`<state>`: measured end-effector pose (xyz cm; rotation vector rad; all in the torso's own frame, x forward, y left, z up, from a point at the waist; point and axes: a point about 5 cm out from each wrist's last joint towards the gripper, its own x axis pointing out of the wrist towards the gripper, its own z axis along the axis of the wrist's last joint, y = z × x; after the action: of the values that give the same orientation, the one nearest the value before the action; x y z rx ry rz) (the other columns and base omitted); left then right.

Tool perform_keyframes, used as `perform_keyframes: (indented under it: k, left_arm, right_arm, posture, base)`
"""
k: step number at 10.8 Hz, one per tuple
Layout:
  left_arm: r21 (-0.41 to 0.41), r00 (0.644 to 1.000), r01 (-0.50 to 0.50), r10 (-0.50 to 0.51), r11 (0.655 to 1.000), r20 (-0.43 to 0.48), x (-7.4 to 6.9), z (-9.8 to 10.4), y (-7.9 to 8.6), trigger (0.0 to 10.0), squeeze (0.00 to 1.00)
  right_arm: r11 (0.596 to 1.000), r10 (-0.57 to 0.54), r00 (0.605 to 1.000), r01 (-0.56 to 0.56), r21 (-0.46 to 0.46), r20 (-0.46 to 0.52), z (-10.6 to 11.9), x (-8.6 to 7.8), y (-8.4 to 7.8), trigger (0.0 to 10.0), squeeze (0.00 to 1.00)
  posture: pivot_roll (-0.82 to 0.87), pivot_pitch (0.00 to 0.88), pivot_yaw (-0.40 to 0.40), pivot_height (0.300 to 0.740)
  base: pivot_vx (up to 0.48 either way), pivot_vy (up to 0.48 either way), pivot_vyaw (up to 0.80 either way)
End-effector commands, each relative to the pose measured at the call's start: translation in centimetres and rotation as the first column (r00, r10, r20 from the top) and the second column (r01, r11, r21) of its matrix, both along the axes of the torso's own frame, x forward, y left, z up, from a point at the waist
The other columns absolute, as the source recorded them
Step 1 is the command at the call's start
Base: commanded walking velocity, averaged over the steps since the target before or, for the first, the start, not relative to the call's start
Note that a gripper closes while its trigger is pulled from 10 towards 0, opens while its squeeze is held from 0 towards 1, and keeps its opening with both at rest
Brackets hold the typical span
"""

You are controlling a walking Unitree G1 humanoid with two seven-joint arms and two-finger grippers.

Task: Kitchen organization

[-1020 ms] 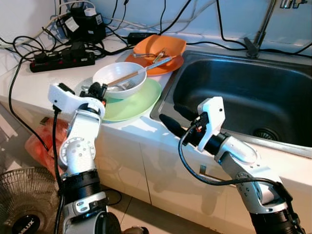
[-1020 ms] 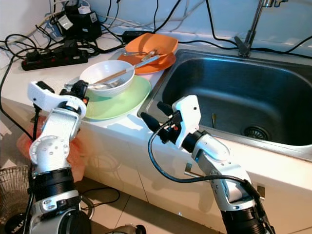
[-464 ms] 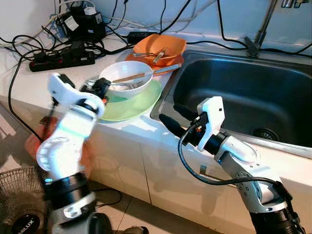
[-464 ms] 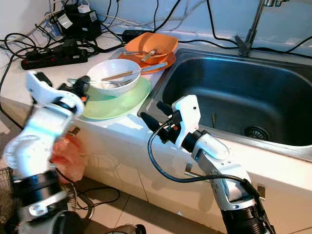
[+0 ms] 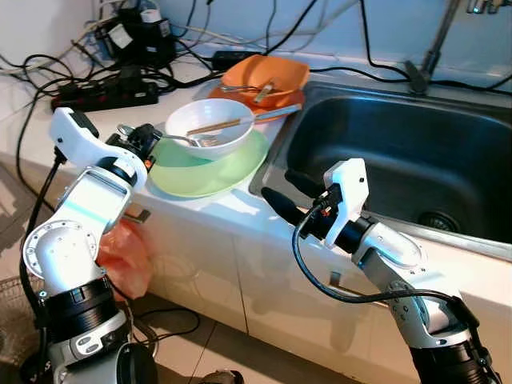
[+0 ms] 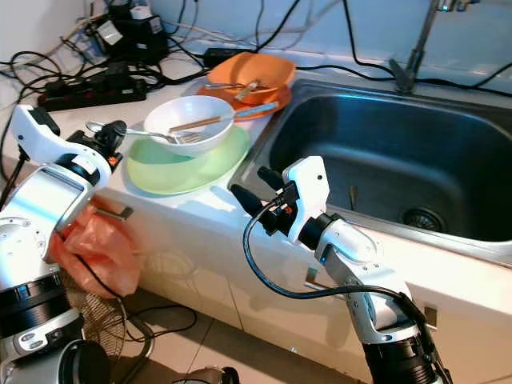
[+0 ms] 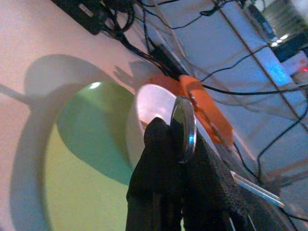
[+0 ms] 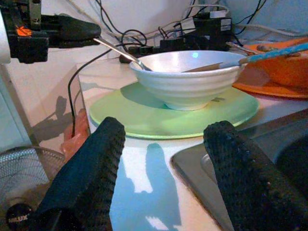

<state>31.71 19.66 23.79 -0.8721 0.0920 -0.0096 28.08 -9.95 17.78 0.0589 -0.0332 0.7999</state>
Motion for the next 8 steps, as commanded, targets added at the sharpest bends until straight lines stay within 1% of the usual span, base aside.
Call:
perform_keyframes:
  k: [1,2,3,4,5,6,7,8]
  left_arm:
    - [0.014,0.995,0.051,-0.053,0.999,0.090,-0.1,2.0,-0.4,0.0,0.00]
    - [0.030,0.968,0.188,-0.191,0.982,0.165,-0.3,3.1,-1.8,0.0,0.00]
    - [0.037,0.947,0.247,-0.249,0.968,0.204,-0.5,3.8,-2.5,0.0,0.00]
    - [0.049,0.933,0.277,-0.280,0.960,0.225,-0.6,4.1,-2.9,0.0,0.00]
    - [0.091,0.914,0.308,-0.321,0.947,0.248,-0.6,4.4,-3.1,0.0,0.00]
    - [0.086,0.904,0.316,-0.327,0.945,0.274,-0.6,4.5,-3.2,0.0,0.00]
    - [0.055,0.884,0.341,-0.340,0.938,0.320,-0.5,4.3,-3.3,0.0,0.00]
    - [0.043,0.882,0.352,-0.347,0.935,0.318,-0.3,3.3,-3.5,0.0,0.00]
  right_arm:
    - [1.000,0.018,1.000,-0.018,-0.008,0.020,0.3,0.1,0.4,10.0,0.00]
    - [1.000,0.018,1.000,-0.018,-0.009,0.020,0.3,0.2,0.3,10.0,0.00]
    - [1.000,0.017,1.000,-0.017,-0.009,0.020,0.3,0.2,0.3,10.0,0.00]
    - [1.000,0.015,1.000,-0.015,-0.008,0.019,0.3,0.3,0.3,10.0,0.00]
    - [1.000,0.004,1.000,-0.004,-0.003,0.016,0.3,0.4,0.2,10.0,0.00]
    - [1.000,-0.006,1.000,0.006,0.000,0.016,0.4,0.5,0.2,10.0,0.00]
    - [0.998,-0.059,0.998,0.058,0.027,0.017,0.7,1.0,-0.1,10.0,0.00]
    - [0.990,-0.121,0.993,0.120,0.069,0.007,1.0,1.6,-0.5,10.0,0.00]
  posture:
    - [0.07,0.026,0.088,0.740]
    - [0.07,0.023,0.084,0.740]
    - [0.07,0.023,0.083,0.740]
    - [0.07,0.023,0.083,0.740]
    - [0.06,0.021,0.080,0.740]
    - [0.06,0.022,0.080,0.740]
    - [0.06,0.024,0.080,0.740]
    - [0.06,0.027,0.081,0.740]
  base:
    - [0.000,0.000,0.00]
    - [0.000,0.000,0.00]
    - [0.000,0.000,0.00]
    - [0.000,0.000,0.00]
    - [0.000,0.000,0.00]
    - [0.000,0.000,0.00]
    - [0.000,0.000,0.00]
    - [0.000,0.000,0.00]
